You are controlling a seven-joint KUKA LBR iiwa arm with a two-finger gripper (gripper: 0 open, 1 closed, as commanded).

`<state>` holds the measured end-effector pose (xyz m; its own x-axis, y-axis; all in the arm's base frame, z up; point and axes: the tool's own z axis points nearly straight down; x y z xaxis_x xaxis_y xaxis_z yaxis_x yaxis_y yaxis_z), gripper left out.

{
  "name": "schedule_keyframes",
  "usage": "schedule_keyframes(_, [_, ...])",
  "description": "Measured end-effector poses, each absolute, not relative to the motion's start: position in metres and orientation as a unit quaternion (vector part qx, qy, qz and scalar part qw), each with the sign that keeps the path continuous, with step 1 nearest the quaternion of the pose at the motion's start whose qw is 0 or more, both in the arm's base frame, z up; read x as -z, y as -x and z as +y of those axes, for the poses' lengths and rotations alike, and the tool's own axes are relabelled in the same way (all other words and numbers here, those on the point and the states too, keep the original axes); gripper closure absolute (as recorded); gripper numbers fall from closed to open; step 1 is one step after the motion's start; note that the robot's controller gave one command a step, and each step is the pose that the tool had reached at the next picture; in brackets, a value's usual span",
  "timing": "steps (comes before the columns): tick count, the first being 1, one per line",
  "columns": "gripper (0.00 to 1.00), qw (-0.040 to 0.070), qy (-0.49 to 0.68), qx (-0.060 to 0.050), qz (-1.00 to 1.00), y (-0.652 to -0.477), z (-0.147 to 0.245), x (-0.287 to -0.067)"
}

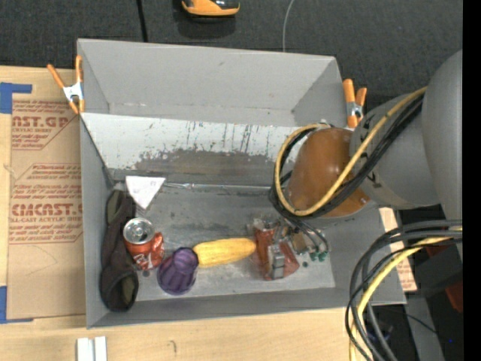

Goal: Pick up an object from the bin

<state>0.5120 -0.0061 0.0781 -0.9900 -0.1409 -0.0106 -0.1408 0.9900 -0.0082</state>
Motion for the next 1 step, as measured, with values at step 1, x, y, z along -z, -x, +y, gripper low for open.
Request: schedule_keyframes(1, [1.00, 0.006, 0.070, 0.003, 0.998, -0.5124, -0.0064, -0.0814])
